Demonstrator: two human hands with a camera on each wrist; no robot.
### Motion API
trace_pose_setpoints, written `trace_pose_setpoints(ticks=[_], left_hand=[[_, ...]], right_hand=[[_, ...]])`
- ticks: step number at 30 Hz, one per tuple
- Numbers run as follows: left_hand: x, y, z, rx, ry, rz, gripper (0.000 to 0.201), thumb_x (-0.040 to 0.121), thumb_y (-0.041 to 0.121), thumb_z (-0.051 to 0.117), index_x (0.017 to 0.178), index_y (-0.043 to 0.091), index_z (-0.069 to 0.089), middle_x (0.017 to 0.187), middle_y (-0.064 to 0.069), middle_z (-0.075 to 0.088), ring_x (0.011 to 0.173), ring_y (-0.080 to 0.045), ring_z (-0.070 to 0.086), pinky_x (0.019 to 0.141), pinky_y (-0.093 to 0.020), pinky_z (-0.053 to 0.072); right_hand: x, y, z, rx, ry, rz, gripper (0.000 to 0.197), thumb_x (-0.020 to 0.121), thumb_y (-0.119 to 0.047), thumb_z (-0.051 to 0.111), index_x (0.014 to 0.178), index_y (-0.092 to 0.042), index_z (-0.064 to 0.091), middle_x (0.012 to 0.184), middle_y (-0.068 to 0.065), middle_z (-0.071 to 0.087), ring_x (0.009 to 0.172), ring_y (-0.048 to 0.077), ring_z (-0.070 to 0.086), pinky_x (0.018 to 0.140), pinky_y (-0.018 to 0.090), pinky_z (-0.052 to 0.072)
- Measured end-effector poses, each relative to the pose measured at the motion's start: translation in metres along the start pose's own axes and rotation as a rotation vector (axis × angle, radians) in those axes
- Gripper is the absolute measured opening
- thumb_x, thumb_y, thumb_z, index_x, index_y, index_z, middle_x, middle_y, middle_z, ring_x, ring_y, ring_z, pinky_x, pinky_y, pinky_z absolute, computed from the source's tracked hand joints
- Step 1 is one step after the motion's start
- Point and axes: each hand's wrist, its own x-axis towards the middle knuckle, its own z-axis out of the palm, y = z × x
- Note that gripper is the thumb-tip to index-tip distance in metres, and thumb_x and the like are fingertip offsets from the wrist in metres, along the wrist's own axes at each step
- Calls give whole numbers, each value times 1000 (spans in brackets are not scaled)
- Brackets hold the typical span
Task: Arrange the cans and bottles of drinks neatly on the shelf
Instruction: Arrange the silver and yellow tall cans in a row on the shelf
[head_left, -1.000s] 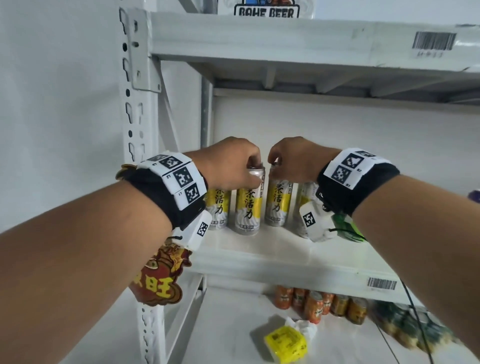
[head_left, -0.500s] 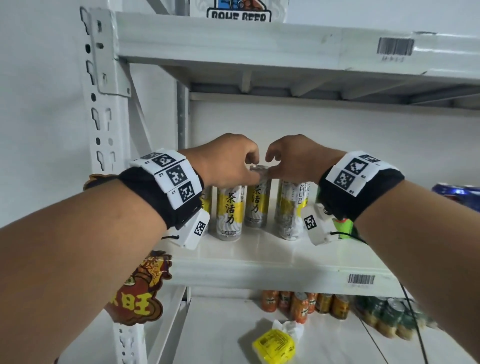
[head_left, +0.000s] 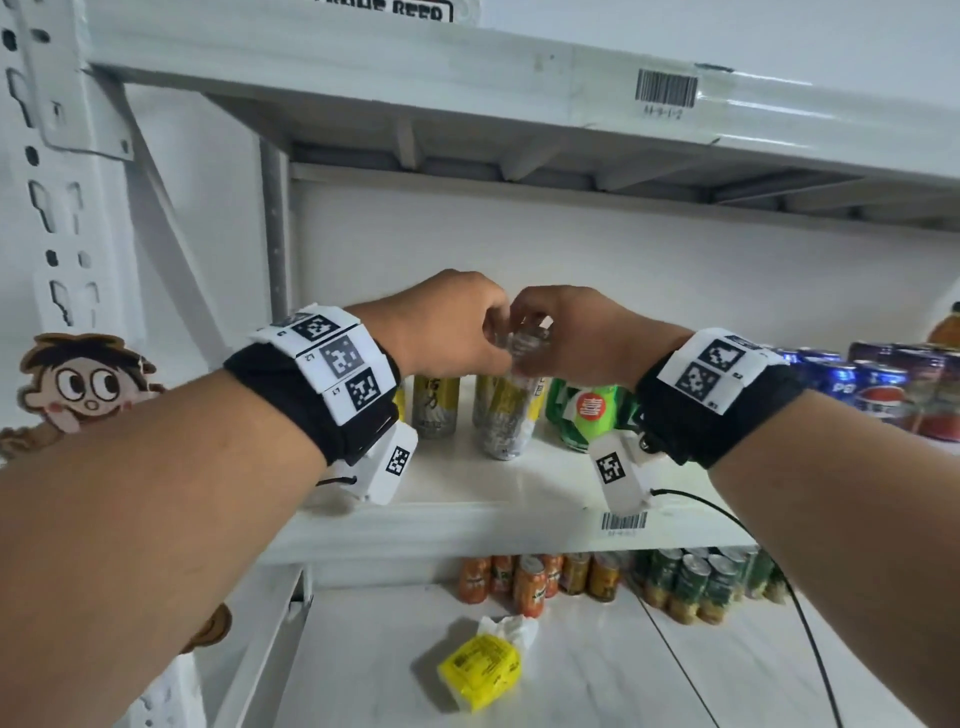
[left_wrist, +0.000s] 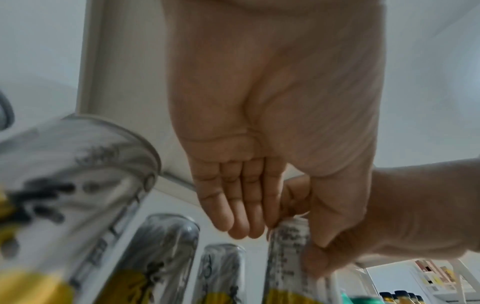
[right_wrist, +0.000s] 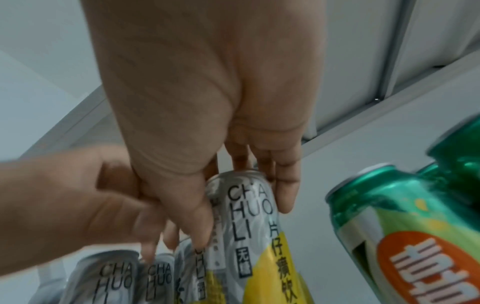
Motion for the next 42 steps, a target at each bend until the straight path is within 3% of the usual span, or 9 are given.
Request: trace_pose_setpoints(ticks=[8,12,16,21,25,29,35,39,42], left_hand=[[22,54,63,-325,-144,-55,43,76,47,93,104,22,73,95,7,80,88,-12,76,82,-37,63],[47,99,99,-591,-118,-94,37,80,24,93,108,9,74,102,-8,81,98,-27,80,89,-51,66],[74,146,130,-689,-93,-90,29,81,17,92,104,11,75,92,-2,82,85,-18,81,70,-39,67],[111,206,171,-707,-71,-105,33,77,21,94,103,12,76,95,-2,82,91,-21,80,84,-44,65],[130,244,208,-773,-50,-135,35,77,17,92,105,5,75,104,-15,81,101,-32,79,89,-54,65],[136,264,235,-866,-36,-190,43,74,15,91,110,0,70,110,-22,78,105,-38,78,91,-61,63],[128,268,252,-939,48,-244,41,75,15,90,111,14,73,109,-11,81,107,-29,78,96,-48,64],[114,260,269,-976,-40,-270,35,87,4,85,119,12,71,106,-2,83,99,-16,79,81,-23,62],[113,257,272,-1108,-20,-272,34,90,-3,79,121,5,69,106,-9,82,96,-18,79,80,-26,63]], right_hand=[[-36,56,-25,259,178,90,28,75,-42,85,98,-33,71,90,-8,67,74,9,61,59,21,44],[-61,102,-35,301,245,87,25,78,-39,85,99,-30,72,88,-8,67,73,5,60,64,22,45],[-85,159,-50,403,269,142,38,82,-43,86,111,-24,71,100,-4,71,85,10,66,72,26,54],[-126,239,-64,562,251,251,52,80,-57,83,117,-25,67,108,-3,72,98,16,70,83,36,59],[-155,293,-53,759,208,250,46,79,-42,88,111,-16,68,97,6,77,83,19,76,73,40,64],[-165,328,-36,931,149,211,37,87,-33,84,114,-11,71,107,15,78,100,35,76,88,53,63],[-173,339,-18,1208,152,198,21,95,-27,77,105,-10,73,98,9,79,87,22,77,71,32,61],[-181,340,0,1285,107,242,15,96,-31,75,98,-16,71,95,6,78,86,24,74,81,45,63],[-184,340,1,1317,72,281,33,83,-42,80,100,-16,68,101,9,76,94,28,73,94,60,59]])
